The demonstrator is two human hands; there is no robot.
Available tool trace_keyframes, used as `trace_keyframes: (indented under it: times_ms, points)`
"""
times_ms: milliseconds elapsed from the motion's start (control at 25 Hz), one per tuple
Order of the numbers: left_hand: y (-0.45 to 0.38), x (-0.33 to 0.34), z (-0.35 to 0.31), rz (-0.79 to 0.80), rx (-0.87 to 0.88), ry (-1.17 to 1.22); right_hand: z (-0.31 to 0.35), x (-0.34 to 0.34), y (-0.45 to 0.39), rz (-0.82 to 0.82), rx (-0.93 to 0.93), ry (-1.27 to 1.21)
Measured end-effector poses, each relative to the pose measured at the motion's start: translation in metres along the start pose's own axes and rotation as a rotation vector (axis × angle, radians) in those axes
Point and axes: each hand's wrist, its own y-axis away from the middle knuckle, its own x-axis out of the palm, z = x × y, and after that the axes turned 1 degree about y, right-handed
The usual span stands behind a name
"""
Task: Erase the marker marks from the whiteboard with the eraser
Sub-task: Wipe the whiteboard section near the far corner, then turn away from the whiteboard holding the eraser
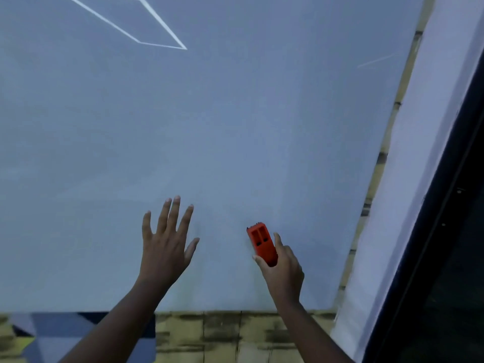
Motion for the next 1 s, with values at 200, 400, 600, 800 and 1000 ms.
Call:
trace_keyframes:
  times_ms: [200, 400, 600, 800, 1000]
  points:
    - [0.049, -0.053, 0.020, 0.019, -0.027, -0.064, 0.055, -0.023, 0.022, 0.030, -0.139, -0.038]
    - [0.062, -0.105, 0.087, 0.006, -0.118, -0.137, 0.134, -0.035, 0.034, 0.039, -0.231, -0.118]
    - [0.079, -0.138, 0.168, -0.015, -0.196, -0.233, 0.232, -0.016, 0.048, 0.076, -0.374, -0.224]
    - [0.128, -0.181, 0.324, -0.046, -0.289, -0.382, 0.400, 0.042, 0.104, 0.150, -0.532, -0.377]
    - [0.198, -0.250, 0.478, -0.003, -0.440, -0.549, 0.576, 0.092, 0.187, 0.227, -0.645, -0.561]
